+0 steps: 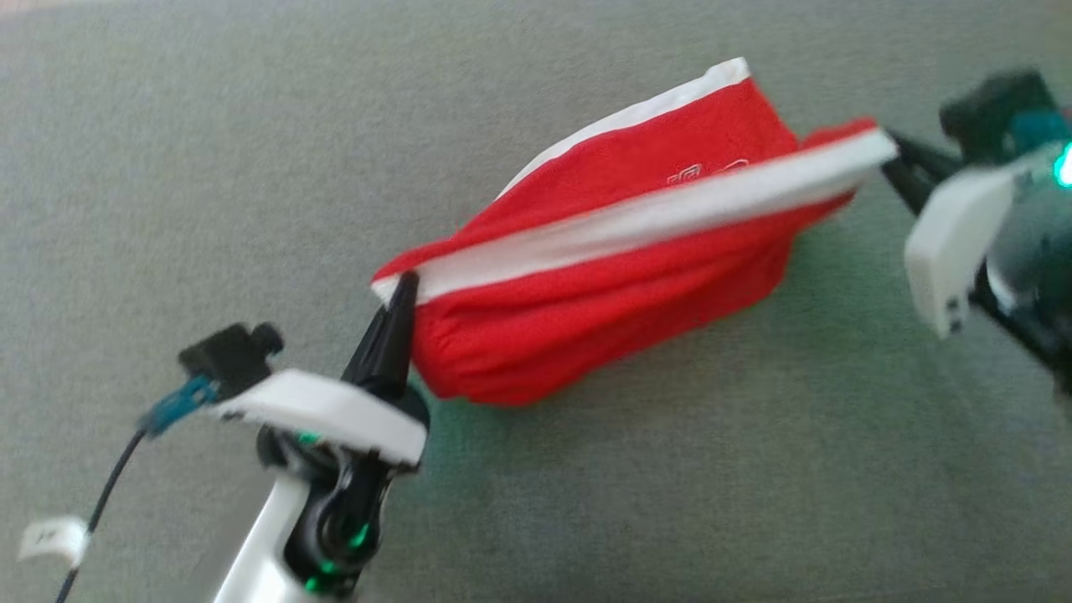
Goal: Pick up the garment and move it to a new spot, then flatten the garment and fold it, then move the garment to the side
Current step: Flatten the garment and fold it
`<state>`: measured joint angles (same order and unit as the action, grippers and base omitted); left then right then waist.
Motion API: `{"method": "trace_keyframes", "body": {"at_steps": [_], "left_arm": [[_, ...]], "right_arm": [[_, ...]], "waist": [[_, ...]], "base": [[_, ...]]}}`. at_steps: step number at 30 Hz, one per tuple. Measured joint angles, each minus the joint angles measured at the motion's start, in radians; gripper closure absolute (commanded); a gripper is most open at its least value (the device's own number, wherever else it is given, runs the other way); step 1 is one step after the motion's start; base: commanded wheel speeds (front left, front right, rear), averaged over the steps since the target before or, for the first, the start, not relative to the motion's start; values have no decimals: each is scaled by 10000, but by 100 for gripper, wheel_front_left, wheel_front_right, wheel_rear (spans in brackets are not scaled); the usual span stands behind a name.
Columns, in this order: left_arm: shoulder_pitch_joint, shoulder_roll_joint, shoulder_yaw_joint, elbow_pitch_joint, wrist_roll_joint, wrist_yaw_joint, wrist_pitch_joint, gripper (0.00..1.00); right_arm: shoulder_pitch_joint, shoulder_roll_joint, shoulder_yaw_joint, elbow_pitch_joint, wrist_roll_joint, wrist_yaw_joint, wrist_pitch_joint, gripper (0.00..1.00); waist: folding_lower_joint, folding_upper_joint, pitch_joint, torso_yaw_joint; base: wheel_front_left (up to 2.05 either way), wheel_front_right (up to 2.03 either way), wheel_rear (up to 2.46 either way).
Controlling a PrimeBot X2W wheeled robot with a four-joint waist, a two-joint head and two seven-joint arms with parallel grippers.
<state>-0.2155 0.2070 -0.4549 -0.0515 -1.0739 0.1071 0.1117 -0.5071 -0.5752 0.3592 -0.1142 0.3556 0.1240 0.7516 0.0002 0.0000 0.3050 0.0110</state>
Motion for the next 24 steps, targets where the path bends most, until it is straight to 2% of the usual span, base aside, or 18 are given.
{"method": "trace_keyframes", "body": {"at_steps": [7, 13, 14, 15, 16, 17, 18, 24], "left_arm": [[-1311, -800, -249, 2059, 219, -445, -435, 100], [-2106, -1210, -301, 3093, 255, -947, -863, 100], [-2243, -1267, -307, 3243, 247, -1030, -895, 71], [-2384, -1304, -314, 3382, 247, -1137, -978, 17], [-2526, -1331, -320, 3499, 245, -1177, -1041, 0], [-2662, -1356, -326, 3620, 244, -1237, -1060, 0], [-2777, -1371, -345, 3731, 230, -1315, -1060, 0], [-2831, -1398, -527, 4109, 84, -1521, -1087, 0]], "right_arm": [[-2276, -278, 1415, 2115, 182, 0, -376, 100], [-3225, -322, 2098, 3243, 408, 0, -600, 100], [-3346, -318, 2190, 3440, 441, 0, -683, 100], [-3455, -295, 2238, 3653, 520, 0, -732, 100], [-3525, -255, 2236, 3875, 585, 0, -805, 100], [-3581, -203, 2253, 4052, 598, 0, -945, 21], [-3636, -123, 2247, 4219, 600, 0, -1120, 0], [-3674, 102, 2468, 4840, 773, 0, -1870, 0]], "waist": [[1, 0, 628, 550], [0, 0, 1003, 875], [0, 0, 1057, 919], [-1, 0, 1101, 952], [0, 0, 1130, 973], [0, 0, 1153, 981], [-1, 0, 1165, 979], [-2, 0, 903, 919]], "base": [[0, 0, 0], [0, 0, 0], [0, 0, 0], [0, 0, 0], [0, 0, 0], [0, 0, 0], [0, 0, 0], [0, 0, 0]]}}
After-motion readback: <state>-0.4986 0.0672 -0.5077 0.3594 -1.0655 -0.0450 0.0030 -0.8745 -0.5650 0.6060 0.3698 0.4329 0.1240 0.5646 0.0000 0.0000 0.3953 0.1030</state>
